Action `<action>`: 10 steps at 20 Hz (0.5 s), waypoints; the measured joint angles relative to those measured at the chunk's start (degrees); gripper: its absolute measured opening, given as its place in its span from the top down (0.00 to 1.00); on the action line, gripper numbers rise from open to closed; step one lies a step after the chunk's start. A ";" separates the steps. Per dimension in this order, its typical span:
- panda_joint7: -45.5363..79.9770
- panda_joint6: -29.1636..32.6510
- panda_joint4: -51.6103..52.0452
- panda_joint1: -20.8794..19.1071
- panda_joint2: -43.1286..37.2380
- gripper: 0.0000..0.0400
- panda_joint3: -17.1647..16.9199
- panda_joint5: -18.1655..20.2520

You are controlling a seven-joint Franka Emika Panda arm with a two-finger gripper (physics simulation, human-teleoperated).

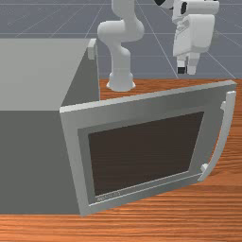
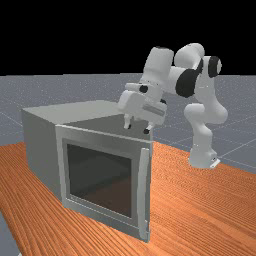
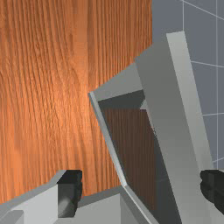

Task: Close the microwave

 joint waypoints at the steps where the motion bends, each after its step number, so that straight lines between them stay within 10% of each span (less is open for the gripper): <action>1: 8.60 5.95 0.61 4.45 0.99 0.00 -5.91 -8.68; 3: 6.87 7.43 3.96 4.80 3.68 0.00 -6.67 -7.20; 4: -4.45 -2.68 8.74 -0.56 5.43 0.00 0.57 3.69; 6: -7.34 -28.19 34.37 -0.91 18.40 0.00 1.93 7.82; 7: -7.01 -17.97 21.65 -1.25 12.30 0.00 1.69 7.17; 10: -7.27 -20.32 24.71 -1.41 14.41 0.03 1.88 7.82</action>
